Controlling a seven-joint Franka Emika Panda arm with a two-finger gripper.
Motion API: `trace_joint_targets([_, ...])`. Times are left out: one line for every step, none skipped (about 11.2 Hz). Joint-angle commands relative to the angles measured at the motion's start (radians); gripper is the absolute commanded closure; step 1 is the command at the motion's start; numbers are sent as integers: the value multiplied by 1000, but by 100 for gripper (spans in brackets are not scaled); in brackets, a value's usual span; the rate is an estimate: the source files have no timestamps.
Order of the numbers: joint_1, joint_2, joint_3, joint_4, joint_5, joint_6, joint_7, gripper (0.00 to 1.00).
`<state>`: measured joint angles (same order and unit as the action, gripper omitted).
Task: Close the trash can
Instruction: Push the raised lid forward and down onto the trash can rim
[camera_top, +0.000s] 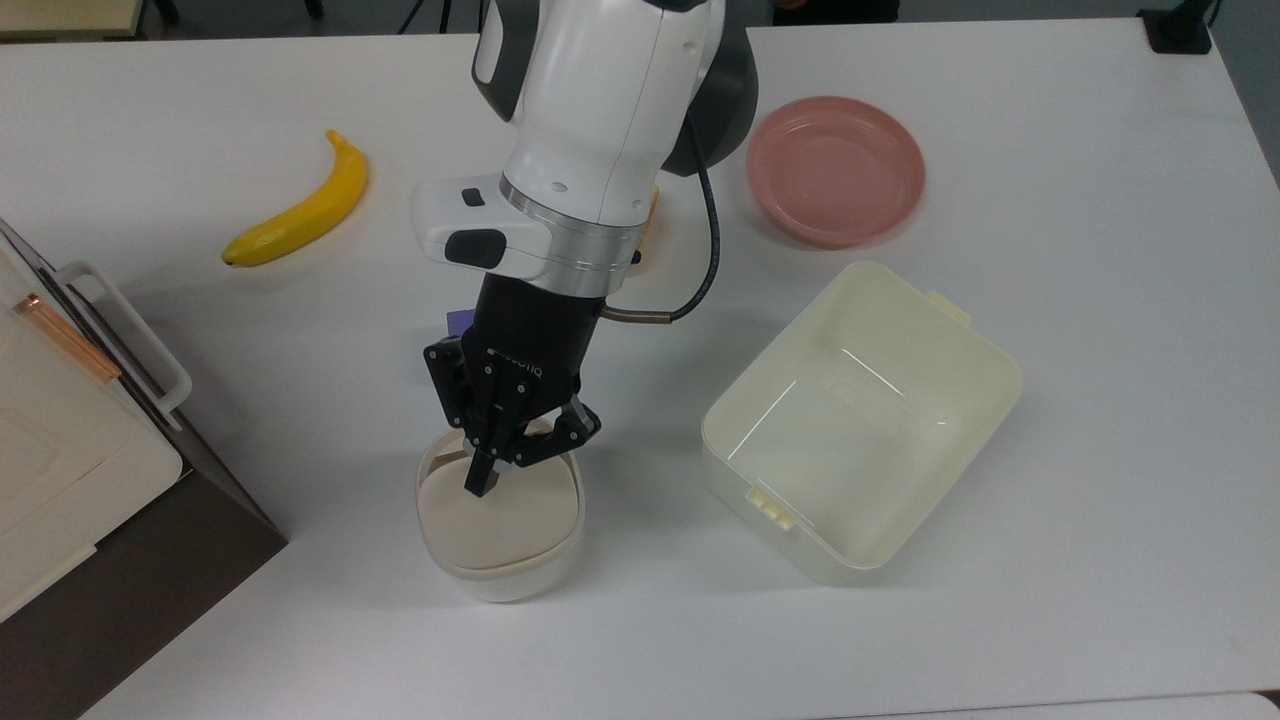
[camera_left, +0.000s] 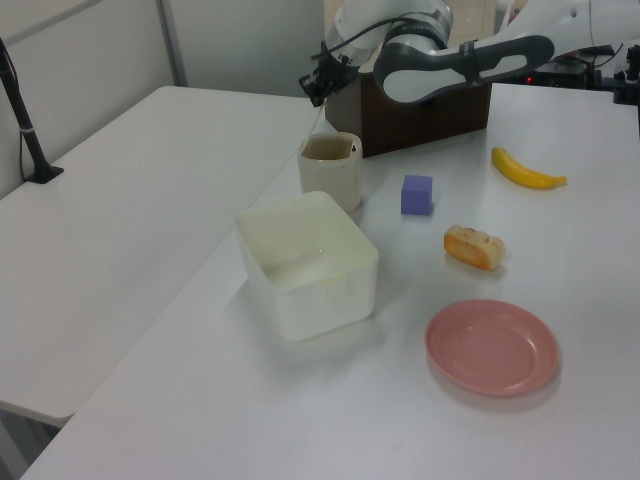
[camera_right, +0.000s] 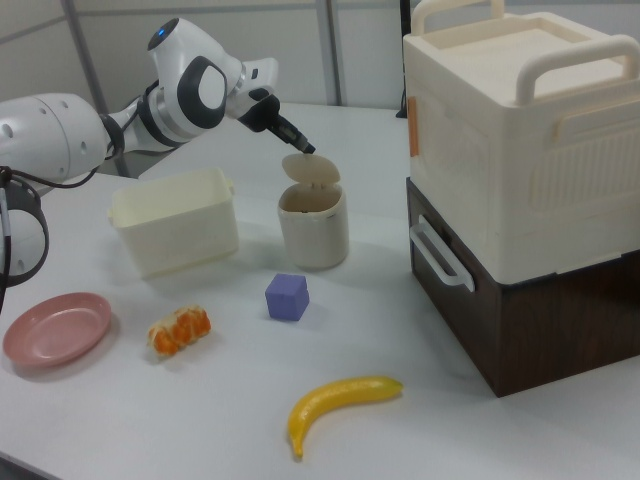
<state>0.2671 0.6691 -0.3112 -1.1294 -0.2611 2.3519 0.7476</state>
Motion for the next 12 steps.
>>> trace_joint_targets([12, -51, 17, -75, -6, -88, -96, 100])
trace_joint_targets([12, -55, 17, -104, -7, -92, -114, 100])
trace_joint_targets([12, -62, 17, -124, -9, -94, -134, 100])
trace_joint_targets([11, -63, 17, -141, -13, -100, -151, 100])
trace_joint_targets([11, -63, 17, -159, -13, -112, -175, 100])
trace_joint_targets([11, -63, 17, -170, -13, -131, -200, 100])
trace_joint_targets([12, -63, 17, -182, -15, -135, -214, 100])
trace_joint_targets([12, -63, 17, -197, -17, -138, -214, 100])
trace_joint_targets([14, -63, 18, -213, -17, -138, -214, 100])
trace_joint_targets([23, -60, 18, -234, -20, -140, -212, 100])
trace_joint_targets([27, -57, 18, -254, -23, -144, -211, 100])
trace_joint_targets([27, -55, 27, -271, -27, -151, -208, 100])
